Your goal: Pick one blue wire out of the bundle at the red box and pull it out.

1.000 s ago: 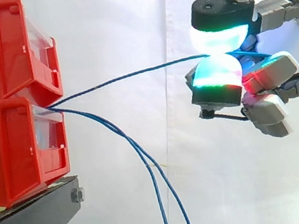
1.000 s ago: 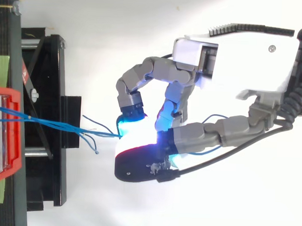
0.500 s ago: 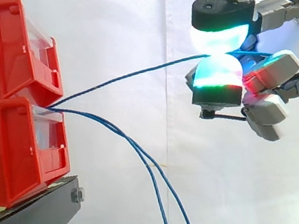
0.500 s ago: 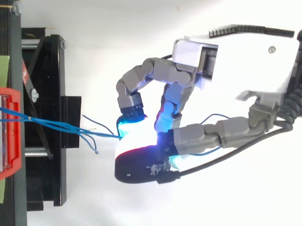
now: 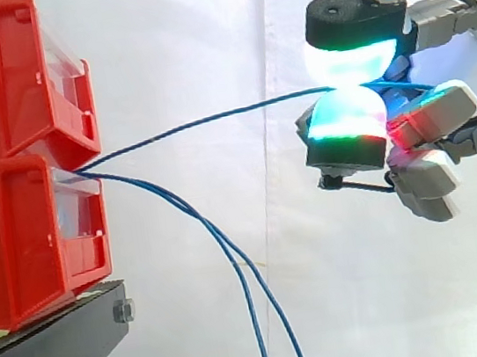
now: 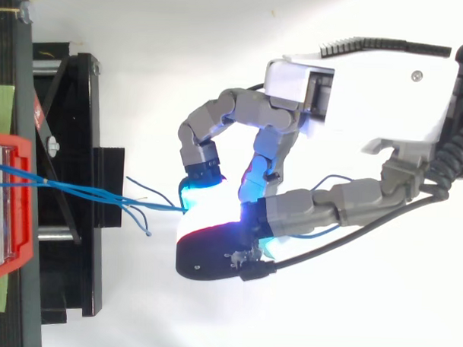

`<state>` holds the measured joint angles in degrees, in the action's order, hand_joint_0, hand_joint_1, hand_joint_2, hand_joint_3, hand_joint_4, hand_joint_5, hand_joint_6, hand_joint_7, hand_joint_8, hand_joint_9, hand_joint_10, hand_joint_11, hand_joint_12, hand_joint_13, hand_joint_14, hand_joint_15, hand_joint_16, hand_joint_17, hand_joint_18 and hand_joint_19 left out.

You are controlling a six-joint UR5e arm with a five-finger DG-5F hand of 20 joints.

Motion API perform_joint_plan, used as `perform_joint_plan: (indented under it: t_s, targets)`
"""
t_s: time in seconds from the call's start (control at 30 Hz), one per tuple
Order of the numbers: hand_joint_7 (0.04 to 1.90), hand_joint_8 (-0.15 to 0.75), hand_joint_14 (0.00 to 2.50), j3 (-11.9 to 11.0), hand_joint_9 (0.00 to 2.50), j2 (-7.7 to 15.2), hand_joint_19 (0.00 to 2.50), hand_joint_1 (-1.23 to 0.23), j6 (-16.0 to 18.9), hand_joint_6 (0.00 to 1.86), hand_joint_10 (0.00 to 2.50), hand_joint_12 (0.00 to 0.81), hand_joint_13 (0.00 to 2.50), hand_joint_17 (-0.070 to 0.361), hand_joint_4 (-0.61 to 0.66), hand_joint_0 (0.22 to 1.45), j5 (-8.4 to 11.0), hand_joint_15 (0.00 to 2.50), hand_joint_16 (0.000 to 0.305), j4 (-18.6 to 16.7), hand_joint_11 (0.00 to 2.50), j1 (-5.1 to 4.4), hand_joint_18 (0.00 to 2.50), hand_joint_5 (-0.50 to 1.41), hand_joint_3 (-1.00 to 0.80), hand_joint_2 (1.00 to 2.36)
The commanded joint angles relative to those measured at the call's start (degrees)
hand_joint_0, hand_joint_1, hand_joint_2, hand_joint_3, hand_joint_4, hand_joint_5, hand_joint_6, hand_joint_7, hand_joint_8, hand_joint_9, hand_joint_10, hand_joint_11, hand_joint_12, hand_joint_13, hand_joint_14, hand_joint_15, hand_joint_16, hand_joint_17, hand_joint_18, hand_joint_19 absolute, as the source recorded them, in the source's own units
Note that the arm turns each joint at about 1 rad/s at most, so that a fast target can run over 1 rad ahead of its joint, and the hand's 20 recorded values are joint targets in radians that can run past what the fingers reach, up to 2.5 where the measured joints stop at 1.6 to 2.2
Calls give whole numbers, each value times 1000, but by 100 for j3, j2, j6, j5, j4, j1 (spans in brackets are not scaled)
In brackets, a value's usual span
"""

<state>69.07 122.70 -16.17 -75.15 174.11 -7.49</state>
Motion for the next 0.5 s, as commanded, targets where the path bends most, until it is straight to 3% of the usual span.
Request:
perform_joint_plan:
  t_s: [0.0,0.47]
  targets:
    - [1300,529,17,1,1417,-1,689,-813,0,892,21,524,1275,162,221,604,0,653,72,0,1039,1,1170,-102,88,1020]
    - [1299,526,17,1,1411,-1,682,-812,0,892,20,525,1271,165,216,605,0,656,73,-9,1035,1,1164,-102,87,1020]
